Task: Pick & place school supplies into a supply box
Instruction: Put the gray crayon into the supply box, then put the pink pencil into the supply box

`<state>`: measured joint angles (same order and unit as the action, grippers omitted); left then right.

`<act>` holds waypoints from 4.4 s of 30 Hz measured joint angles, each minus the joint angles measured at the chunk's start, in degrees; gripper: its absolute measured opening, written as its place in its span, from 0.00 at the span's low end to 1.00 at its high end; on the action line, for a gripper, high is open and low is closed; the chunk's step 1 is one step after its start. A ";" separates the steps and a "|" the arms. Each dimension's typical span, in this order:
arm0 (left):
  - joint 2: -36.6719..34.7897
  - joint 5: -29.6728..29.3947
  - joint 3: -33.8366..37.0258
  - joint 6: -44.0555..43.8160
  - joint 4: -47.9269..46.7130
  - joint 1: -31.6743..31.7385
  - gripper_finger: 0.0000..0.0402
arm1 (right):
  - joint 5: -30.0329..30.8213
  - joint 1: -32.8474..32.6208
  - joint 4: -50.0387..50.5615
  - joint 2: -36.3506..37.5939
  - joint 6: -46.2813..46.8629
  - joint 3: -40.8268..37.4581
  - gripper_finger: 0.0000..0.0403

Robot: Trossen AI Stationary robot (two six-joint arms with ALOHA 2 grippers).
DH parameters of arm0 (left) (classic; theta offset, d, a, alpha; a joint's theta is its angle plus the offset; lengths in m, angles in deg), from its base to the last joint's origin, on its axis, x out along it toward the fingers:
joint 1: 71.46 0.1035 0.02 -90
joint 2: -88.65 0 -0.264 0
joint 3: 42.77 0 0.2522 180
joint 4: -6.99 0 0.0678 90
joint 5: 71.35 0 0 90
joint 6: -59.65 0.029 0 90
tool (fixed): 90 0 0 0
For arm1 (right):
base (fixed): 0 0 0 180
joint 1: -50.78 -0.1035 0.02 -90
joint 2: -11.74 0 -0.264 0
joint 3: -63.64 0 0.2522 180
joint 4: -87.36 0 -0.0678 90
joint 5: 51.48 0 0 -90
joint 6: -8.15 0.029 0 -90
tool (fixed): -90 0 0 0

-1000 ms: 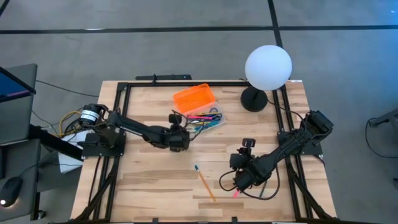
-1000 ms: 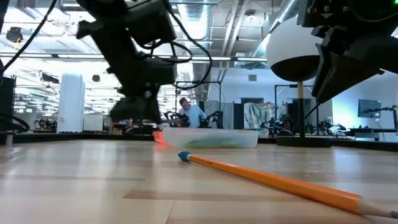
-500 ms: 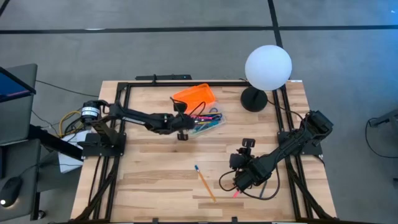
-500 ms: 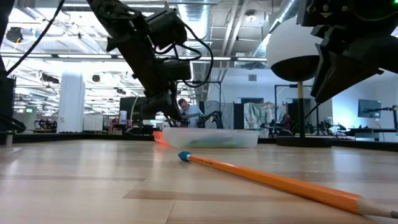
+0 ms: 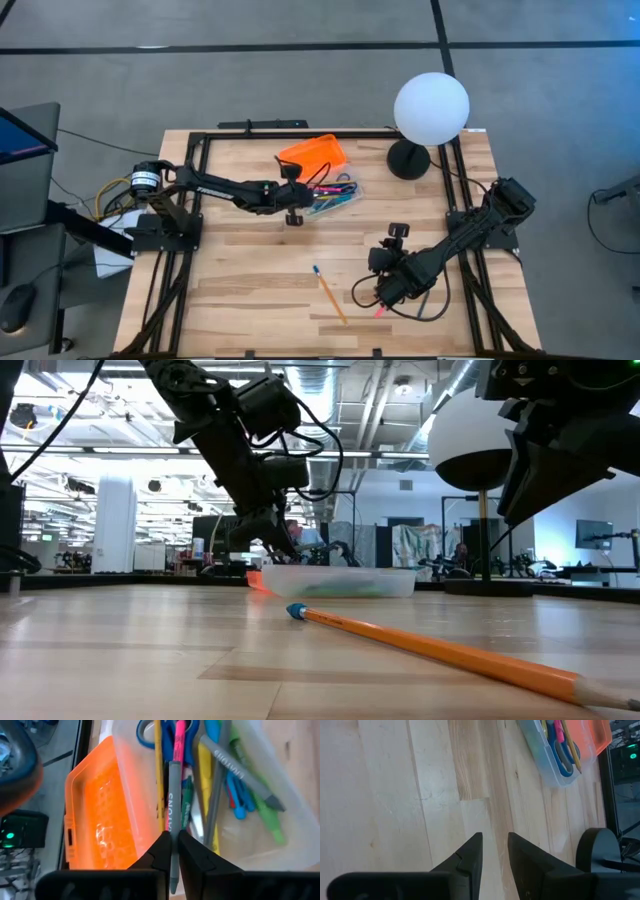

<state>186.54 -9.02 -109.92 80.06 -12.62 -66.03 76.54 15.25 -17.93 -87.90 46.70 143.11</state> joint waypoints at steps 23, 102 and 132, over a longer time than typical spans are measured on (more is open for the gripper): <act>-0.07 4.58 0.02 -4.73 -4.14 -3.38 0.34 | -6.87 -1.88 -6.70 0.00 -1.37 -4.00 0.21; -0.29 -4.87 0.09 -16.74 -17.08 -17.88 0.34 | -36.20 16.80 -18.58 -5.53 -31.16 -4.96 0.04; -19.23 -16.51 -2.38 -31.72 -35.33 -24.43 0.34 | -34.24 17.97 -21.88 -5.64 -37.00 -5.11 0.01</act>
<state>167.30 -25.53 -112.30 48.34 -47.96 -90.46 42.30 33.22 -39.81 -93.53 9.70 138.00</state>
